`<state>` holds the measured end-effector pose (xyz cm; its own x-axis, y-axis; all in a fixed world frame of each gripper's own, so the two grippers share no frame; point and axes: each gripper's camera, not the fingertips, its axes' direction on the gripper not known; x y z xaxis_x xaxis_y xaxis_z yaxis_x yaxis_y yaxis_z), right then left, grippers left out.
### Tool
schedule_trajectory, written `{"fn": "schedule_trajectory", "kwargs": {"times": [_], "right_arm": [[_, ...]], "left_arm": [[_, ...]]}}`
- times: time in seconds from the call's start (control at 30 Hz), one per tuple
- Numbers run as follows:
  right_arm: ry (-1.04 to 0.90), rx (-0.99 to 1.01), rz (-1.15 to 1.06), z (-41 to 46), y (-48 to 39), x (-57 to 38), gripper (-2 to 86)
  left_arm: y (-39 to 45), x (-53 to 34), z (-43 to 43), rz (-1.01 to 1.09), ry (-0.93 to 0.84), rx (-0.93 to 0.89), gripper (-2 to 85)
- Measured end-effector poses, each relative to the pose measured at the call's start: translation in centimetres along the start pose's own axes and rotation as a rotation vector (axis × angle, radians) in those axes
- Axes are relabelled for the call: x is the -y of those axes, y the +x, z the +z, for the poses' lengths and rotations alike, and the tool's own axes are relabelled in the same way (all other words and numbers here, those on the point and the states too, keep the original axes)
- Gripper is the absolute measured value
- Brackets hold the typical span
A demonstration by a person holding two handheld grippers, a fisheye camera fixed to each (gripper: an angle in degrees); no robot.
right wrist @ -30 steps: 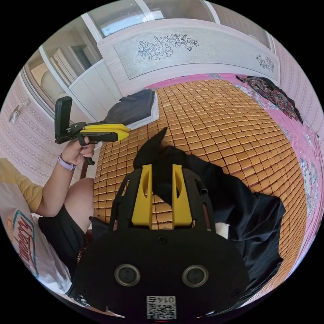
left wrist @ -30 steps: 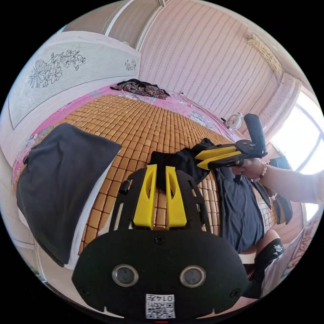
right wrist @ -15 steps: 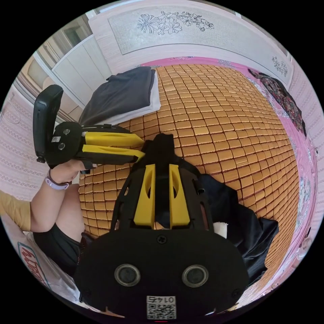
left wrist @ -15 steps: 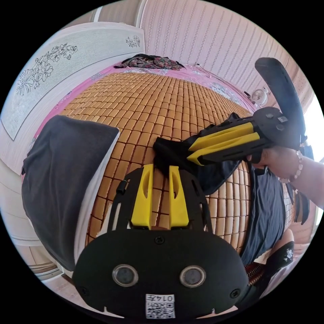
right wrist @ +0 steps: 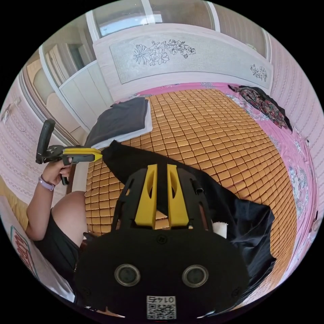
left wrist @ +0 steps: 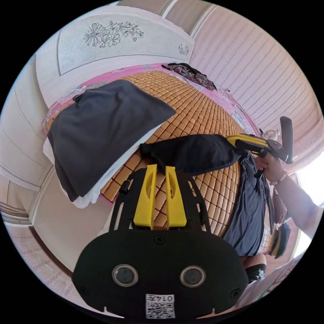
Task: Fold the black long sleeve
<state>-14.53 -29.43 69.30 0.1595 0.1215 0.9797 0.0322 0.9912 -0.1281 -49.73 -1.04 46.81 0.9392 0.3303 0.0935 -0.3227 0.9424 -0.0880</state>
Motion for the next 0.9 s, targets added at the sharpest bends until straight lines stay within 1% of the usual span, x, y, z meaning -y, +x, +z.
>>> {"fn": "schedule_trajectory", "kwargs": {"times": [0.1, 0.23, 0.3, 0.4, 0.5, 0.53, 0.57, 0.6, 0.63, 0.7, 0.8, 0.87, 0.9], "right_arm": [[-0.049, -0.012, -0.041, 0.5, -1.2, -0.7, 6.0], [-0.068, 0.011, -0.081, 1.6, -3.7, 0.1, 6.5], [-0.088, 0.037, -0.112, 2.6, -5.4, 0.7, 7.4], [-0.141, 0.032, -0.187, 4.6, -8.8, 1.3, 9.3], [-0.176, 0.008, -0.227, 6.2, -11.3, 1.2, 9.6], [-0.208, 0.013, -0.228, 6.9, -12.0, 1.1, 9.1], [-0.199, -0.001, -0.222, 6.9, -12.2, 1.0, 8.8], [-0.164, -0.022, -0.233, 6.5, -12.8, 0.7, 6.6], [-0.164, -0.022, -0.222, 6.4, -13.1, 0.6, 4.5], [-0.166, 0.008, -0.184, 6.1, -13.1, 0.8, 2.3], [-0.159, 0.063, -0.132, 5.5, -13.0, 1.4, 1.0], [-0.116, 0.078, -0.098, 4.6, -13.1, 1.6, 0.7], [-0.084, 0.1, -0.074, 4.0, -13.1, 1.7, 0.6]], "left_arm": [[-0.7, -0.3, -0.5, -0.037, 0.02, 0.056, 5.2], [-0.7, -0.6, -0.7, -0.058, 0.085, 0.033, 6.5], [-0.4, -0.4, 0.3, -0.05, 0.052, 0.033, 8.3], [0.1, 0.2, 2.4, -0.029, -0.072, 0.031, 10.3], [1.1, 0.1, 2.7, 0.026, -0.078, 0.115, 7.8], [1.3, -0.1, 2.8, 0.049, -0.075, 0.14, 6.1], [1.5, -0.3, 2.8, 0.05, -0.07, 0.148, 4.4], [1.5, -0.3, 2.9, 0.05, -0.073, 0.138, 3.5], [1.4, -0.3, 3.0, 0.056, -0.079, 0.08, 1.3], [1.5, -0.4, 3.0, 0.051, -0.062, 0.099, -0.3], [2.3, -0.8, 1.5, 0.052, 0.052, 0.128, -0.8], [3.0, -1.4, -0.5, 0.062, 0.194, 0.092, -0.9], [3.1, -1.5, -1.0, 0.066, 0.228, 0.077, -1.0]]}}
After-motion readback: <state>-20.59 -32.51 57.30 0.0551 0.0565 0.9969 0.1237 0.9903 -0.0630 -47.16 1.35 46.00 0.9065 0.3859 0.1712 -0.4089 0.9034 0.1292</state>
